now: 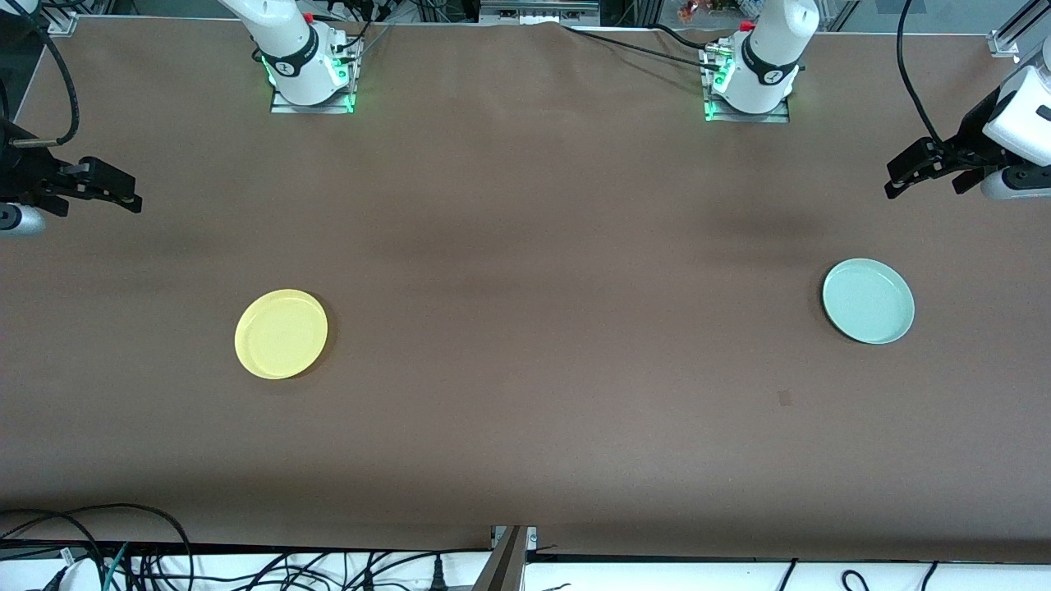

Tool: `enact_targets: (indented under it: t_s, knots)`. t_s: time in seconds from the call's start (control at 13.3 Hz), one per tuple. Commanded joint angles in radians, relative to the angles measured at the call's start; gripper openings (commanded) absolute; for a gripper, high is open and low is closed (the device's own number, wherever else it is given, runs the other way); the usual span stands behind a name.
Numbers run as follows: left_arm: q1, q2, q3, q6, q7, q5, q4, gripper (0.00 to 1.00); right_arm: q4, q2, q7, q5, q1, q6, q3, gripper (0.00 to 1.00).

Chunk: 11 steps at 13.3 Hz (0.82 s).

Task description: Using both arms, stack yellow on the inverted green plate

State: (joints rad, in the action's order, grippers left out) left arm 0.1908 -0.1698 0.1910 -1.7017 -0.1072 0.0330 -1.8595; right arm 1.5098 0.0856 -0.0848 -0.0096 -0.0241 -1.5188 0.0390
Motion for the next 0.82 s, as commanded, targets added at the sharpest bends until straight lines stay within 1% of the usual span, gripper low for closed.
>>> enact_targets:
  t_s: [0.0, 0.38, 0.6, 0.75]
  knots:
    - [-0.001, 0.0, -0.002, 0.028, 0.004, -0.002, 0.02, 1.0, 0.0, -0.003, 0.002, -0.004, -0.005, -0.004, 0.001, 1.0]
    - [0.002, 0.016, -0.002, 0.04, 0.006, -0.002, 0.037, 1.0, -0.01, 0.012, -0.009, -0.006, -0.007, -0.004, -0.001, 1.0]
    - [-0.016, 0.029, 0.008, 0.04, 0.018, -0.002, 0.034, 1.0, -0.02, 0.017, -0.009, -0.006, -0.007, -0.004, 0.001, 1.0]
    - [-0.04, 0.076, 0.008, 0.031, 0.018, 0.001, 0.034, 1.0, -0.02, 0.022, -0.013, -0.007, -0.004, -0.003, 0.002, 1.0]
